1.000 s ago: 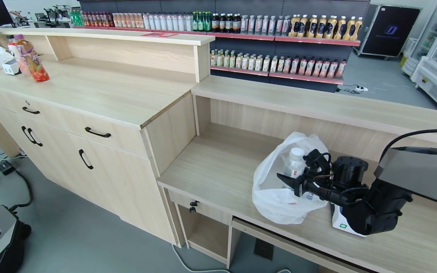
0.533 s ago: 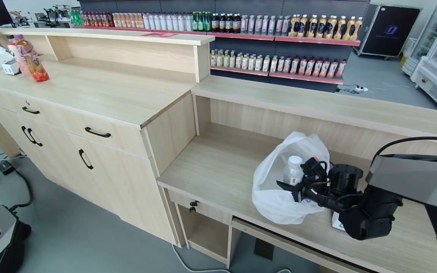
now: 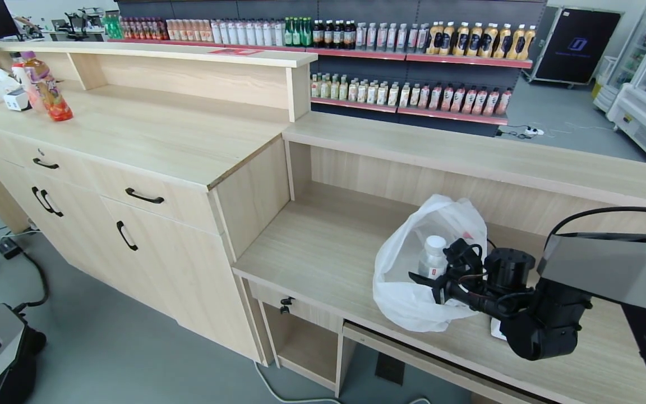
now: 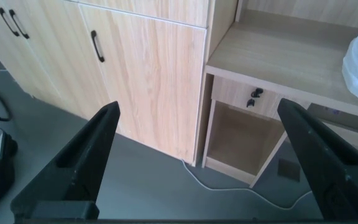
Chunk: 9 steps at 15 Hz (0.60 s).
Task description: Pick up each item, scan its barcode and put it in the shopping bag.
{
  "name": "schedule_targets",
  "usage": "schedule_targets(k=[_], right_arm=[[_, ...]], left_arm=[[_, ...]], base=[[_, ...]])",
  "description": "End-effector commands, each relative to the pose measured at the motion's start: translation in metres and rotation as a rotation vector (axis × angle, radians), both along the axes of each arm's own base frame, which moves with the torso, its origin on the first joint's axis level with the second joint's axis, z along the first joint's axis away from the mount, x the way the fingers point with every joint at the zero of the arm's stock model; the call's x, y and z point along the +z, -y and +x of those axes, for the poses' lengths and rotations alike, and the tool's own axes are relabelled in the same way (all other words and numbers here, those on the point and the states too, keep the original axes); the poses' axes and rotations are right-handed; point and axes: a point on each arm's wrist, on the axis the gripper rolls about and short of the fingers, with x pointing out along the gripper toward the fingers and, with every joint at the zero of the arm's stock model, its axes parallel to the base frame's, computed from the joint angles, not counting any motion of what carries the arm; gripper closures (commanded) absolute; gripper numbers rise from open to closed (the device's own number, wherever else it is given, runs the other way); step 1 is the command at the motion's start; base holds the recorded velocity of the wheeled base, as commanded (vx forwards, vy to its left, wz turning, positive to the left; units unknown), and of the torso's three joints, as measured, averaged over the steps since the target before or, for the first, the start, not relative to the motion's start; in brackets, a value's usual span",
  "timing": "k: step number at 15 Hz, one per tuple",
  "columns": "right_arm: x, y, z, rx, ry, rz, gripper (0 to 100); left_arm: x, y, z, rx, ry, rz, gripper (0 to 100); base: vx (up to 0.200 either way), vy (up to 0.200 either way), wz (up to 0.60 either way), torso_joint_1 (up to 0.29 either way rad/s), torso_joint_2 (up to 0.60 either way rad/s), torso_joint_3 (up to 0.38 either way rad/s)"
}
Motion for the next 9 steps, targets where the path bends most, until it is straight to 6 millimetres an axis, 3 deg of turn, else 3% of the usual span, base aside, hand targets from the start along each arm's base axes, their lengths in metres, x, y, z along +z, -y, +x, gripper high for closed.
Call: schedule_targets(k=[1, 4, 7, 9], right_arm=[[-0.004, 0.002, -0.002, -0.004, -0.022, -0.005, 0], [0.008, 0.002, 0.0, -0.008, 0.02, 0.004, 0], [0.066, 0.007, -0.003, -0.025, 0.131, 0.023, 0], [0.097, 0.013, -0.017, -0.037, 0.123, 0.02, 0]], left_arm=[[0.0, 0.0, 0.0, 0.001, 0.0, 0.0, 0], [0.0, 0.0, 0.0, 0.001, 0.0, 0.0, 0], [0.0, 0.0, 0.0, 0.001, 0.0, 0.0, 0], [0.0, 0.0, 0.0, 0.001, 0.0, 0.0, 0]], base=[[0.0, 0.0, 0.0, 0.0, 0.0, 0.0], [0.0, 0.0, 0.0, 0.0, 0.0, 0.0], [0.0, 0.0, 0.0, 0.0, 0.0, 0.0], [0.0, 0.0, 0.0, 0.0, 0.0, 0.0]])
